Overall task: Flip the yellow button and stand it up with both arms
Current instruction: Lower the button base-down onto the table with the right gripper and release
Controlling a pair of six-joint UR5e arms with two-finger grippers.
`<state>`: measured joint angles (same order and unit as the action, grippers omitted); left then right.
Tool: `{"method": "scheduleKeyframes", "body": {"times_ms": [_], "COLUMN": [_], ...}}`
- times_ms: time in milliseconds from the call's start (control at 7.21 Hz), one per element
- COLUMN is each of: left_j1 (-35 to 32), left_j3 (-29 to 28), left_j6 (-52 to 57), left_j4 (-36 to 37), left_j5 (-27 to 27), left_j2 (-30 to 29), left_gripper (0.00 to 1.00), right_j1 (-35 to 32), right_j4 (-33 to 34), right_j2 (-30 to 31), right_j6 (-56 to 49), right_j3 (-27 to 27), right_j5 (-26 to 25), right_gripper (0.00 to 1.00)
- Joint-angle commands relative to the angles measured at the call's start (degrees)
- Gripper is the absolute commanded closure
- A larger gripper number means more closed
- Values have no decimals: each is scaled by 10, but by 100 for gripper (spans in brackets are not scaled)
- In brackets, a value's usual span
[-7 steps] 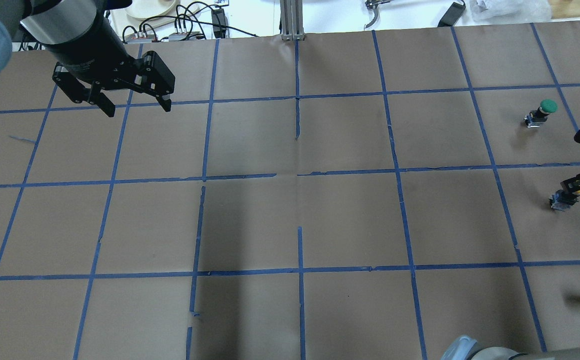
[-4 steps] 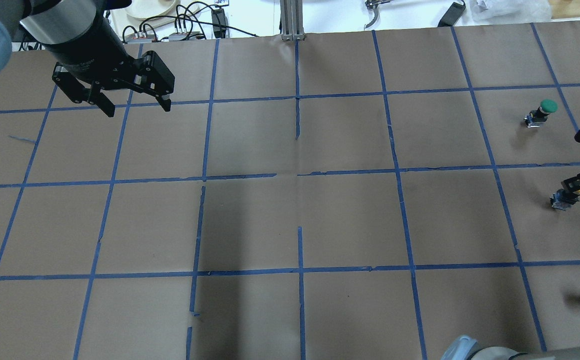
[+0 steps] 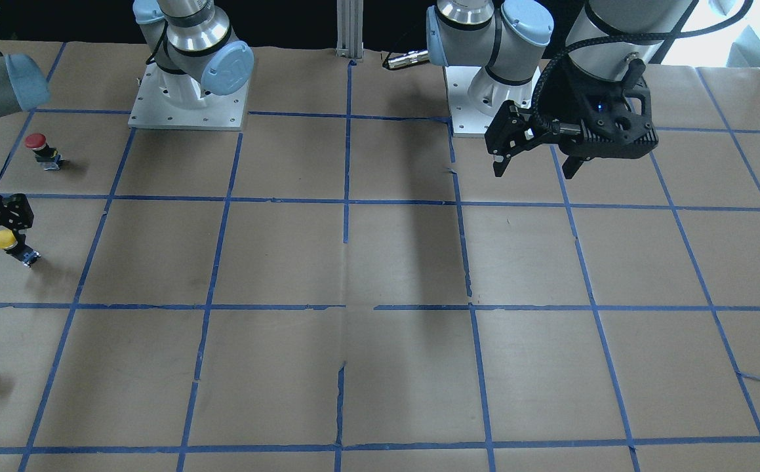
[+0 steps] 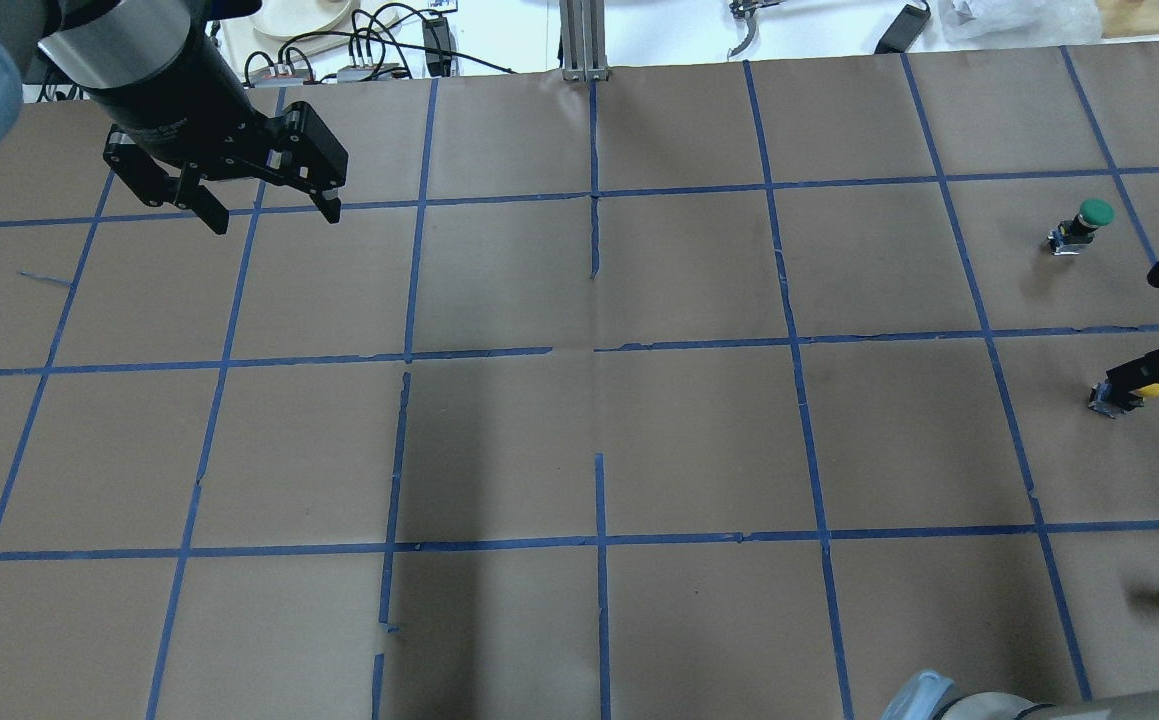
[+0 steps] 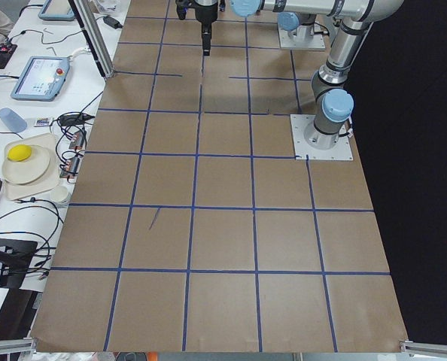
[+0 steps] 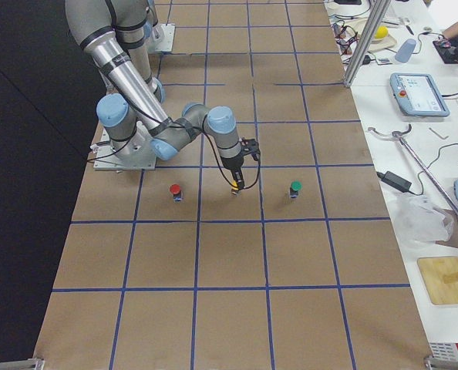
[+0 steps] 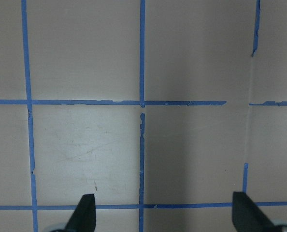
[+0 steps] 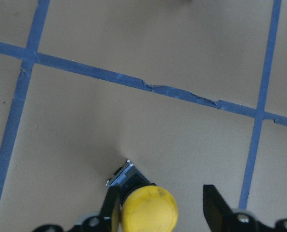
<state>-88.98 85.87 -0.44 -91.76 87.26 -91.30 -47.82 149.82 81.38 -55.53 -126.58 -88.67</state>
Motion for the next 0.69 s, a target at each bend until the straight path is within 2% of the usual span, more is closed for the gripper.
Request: {"method": "scheduleKeyframes", "body": {"times_ms": [0,139,416,554], "left_j1": [0,0,0,0], "left_j3": [0,0,-1,-1], "left_j6": [1,1,0,0], "left_j4": [0,0,1,1], "left_j5": [-1,-1,-2,-2], "left_j2": [0,0,1,0], "left_gripper": [0,0,0,0], "right_j1": [0,-2,-22,-61], "right_j4": [-49,-108,-346,-438], "right_j2": [9,34,106,125], "right_j6": [2,12,160,216], "right_j3": [7,28,111,158], "right_j5": [-10,-10,0,-6], "right_gripper": [0,0,0,0]}}
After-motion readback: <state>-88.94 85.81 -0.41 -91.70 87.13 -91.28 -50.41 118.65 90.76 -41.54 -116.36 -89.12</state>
